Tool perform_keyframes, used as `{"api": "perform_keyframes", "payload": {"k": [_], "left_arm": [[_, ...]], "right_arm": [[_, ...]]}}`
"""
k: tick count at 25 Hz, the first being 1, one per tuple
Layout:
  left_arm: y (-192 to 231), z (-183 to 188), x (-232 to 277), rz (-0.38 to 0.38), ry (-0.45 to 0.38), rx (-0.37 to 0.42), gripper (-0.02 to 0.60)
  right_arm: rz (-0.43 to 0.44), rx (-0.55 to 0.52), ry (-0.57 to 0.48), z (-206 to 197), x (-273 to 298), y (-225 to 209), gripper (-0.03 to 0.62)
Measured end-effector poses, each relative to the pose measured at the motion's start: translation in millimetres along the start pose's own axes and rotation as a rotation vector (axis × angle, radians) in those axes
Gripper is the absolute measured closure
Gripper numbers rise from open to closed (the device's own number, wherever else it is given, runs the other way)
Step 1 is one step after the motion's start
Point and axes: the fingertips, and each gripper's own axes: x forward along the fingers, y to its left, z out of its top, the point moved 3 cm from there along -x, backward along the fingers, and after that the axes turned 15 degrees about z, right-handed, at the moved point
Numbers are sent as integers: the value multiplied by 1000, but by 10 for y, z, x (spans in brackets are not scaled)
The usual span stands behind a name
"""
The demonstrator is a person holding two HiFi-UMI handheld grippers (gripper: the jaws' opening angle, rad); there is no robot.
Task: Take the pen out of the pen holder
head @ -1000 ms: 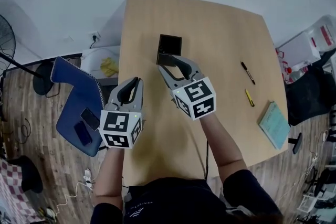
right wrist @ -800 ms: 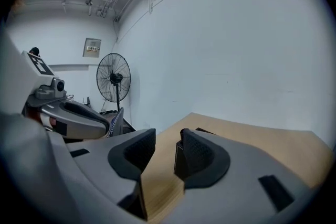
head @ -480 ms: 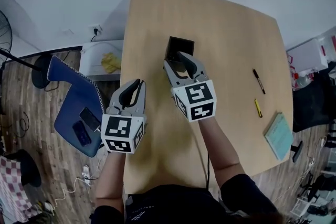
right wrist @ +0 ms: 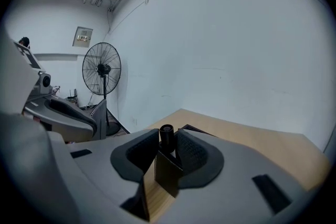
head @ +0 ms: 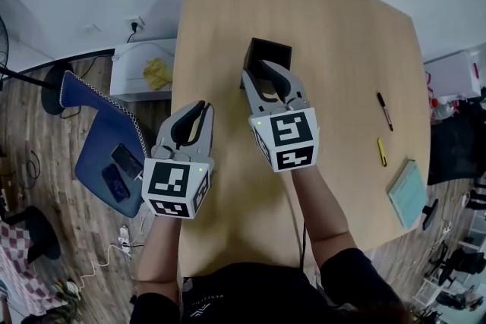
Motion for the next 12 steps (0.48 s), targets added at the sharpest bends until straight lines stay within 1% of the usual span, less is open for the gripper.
{"api": "perform_keyframes", "payload": {"k": [2,3,8,12], "left_arm": [[24,-25,4,4,2,-4,552],[35,-31,3,7,2,-6,552],[64,-9,-25,17,-5,-8,552],[106,49,-67,32,-21,-17,554]], "right_arm": [[-9,-10,4,-6,3,7,500],[-11,-14,4,-10,4,13,518],[-27,-30,3,-21,-1,9,526],[-46,-29,-32,37,-61,-14,531]]}}
